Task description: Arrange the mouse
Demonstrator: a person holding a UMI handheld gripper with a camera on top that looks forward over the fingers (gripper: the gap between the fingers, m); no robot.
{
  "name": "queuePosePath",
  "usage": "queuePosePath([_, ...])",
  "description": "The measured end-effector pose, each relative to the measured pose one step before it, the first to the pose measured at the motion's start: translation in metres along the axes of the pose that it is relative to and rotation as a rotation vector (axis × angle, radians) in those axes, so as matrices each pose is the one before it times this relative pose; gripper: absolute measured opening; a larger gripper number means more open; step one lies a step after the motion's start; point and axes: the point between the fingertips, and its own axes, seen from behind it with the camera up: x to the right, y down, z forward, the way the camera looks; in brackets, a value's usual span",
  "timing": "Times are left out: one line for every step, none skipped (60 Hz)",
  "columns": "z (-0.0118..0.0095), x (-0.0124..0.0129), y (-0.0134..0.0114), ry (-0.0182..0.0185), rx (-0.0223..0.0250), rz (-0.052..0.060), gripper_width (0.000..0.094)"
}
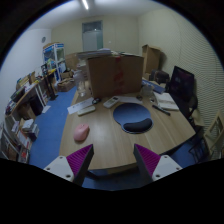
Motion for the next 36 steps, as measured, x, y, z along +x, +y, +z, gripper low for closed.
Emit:
queuePosePath([0.00002, -0.00141, 0.00099, -0.00576, -0.00003, -0.0017, 0.0835])
queuePosePath([0.00057, -0.00063, 0.00075, -0.00606, -0.00082, -0.0024, 0.0831])
queuePosePath([0.00116, 0.00042, 0.00052, -0.00544, -0.00215, -0.0021, 0.0833])
queuePosePath([0.00206, 0.00125, 0.00108, -0.00388, -0.00138, -0.0027, 0.0832])
queuePosePath([0.00632, 0.00443, 0.00209, -0.00366, -0.00029, -0.0021, 0.0831])
queuePosePath([0.00283, 0.00246, 0.00134, -0.00303, -0.00047, -0.0017, 0.0831])
queuePosePath([0.00292, 0.00214, 0.00101, -0.00391, 0.00013, -0.0016, 0.0829])
queuePosePath([0.004, 0.00296, 0.00057, -0.0058, 0.00032, -0.0011, 0.0826])
queuePosePath([0.01135, 0.01052, 0.00207, -0.0081, 0.00087, -0.0016, 0.0827])
queuePosePath([-0.01003, -0.0094, 0.00052, -0.00187, -0.00128, -0.0016, 0.0827])
queuePosePath([0.00286, 0.00218, 0.00084, -0.00538, 0.00094, -0.0021, 0.0826])
queuePosePath([0.00267, 0.00208, 0.00112, -0.00486, 0.00042, -0.0018, 0.0828])
queuePosePath([0.00247, 0.00248, 0.0016, -0.00457, -0.00088, -0.0016, 0.0828])
queuePosePath([0.00259, 0.00252, 0.00163, -0.00402, -0.00178, -0.0005, 0.0826])
queuePosePath([-0.00483, -0.01052, 0.00214, 0.00368, -0.00162, -0.0004, 0.0825])
queuePosePath([0.00284, 0.00423, 0.00212, -0.00367, -0.00504, 0.0, 0.0828])
queuePosePath([0.00732, 0.01072, 0.00127, -0.00897, -0.00715, -0.001, 0.0824])
queuePosePath([0.00324, 0.0029, 0.00204, -0.00603, -0.00652, -0.0026, 0.0826])
queuePosePath([0.00272, 0.00201, 0.00194, -0.00647, -0.00554, -0.0035, 0.0826])
queuePosePath([0.00259, 0.00158, 0.00103, -0.00635, -0.00393, -0.0048, 0.0825])
queuePosePath([0.00263, 0.00148, 0.00054, -0.00639, -0.00077, -0.0066, 0.0824])
queuePosePath([-0.00169, -0.00706, 0.00054, -0.00158, 0.00295, -0.0085, 0.0828])
queuePosePath([0.00227, 0.00019, -0.00017, -0.00629, 0.00368, -0.0094, 0.0825])
queuePosePath([0.00248, -0.00051, -0.00063, -0.00645, 0.00556, -0.0095, 0.0827])
queuePosePath([0.0024, -0.00105, -0.00091, -0.00699, 0.00657, -0.0094, 0.0827])
queuePosePath([0.00548, 0.00026, -0.00126, -0.00967, 0.00607, -0.0094, 0.0827])
queuePosePath([-0.00034, -0.00596, 0.0014, -0.00849, 0.00387, -0.0072, 0.0827])
queuePosePath([0.00236, -0.00407, 0.00003, -0.01061, 0.00405, -0.006, 0.0826])
queuePosePath([0.00326, -0.00473, 0.00022, -0.01295, 0.0034, -0.0045, 0.0828])
queuePosePath([0.00382, -0.0053, 0.00073, -0.01498, 0.00123, -0.0035, 0.0824])
queuePosePath([0.00583, -0.00432, 0.00026, -0.01409, -0.00171, -0.0025, 0.0825])
queuePosePath([0.00445, -0.00539, 0.00169, -0.00995, -0.00445, -0.0008, 0.0823])
queuePosePath([0.00445, -0.00551, 0.00151, -0.00757, -0.00439, 0.0, 0.0824])
queuePosePath([0.0049, -0.00596, 0.00109, -0.00825, -0.00214, -0.0005, 0.0825])
queuePosePath([0.00508, -0.00602, 0.00038, -0.00866, 0.00101, -0.0008, 0.0824])
queuePosePath([0.00321, -0.00729, 0.00142, -0.00724, 0.00341, -0.0004, 0.0822])
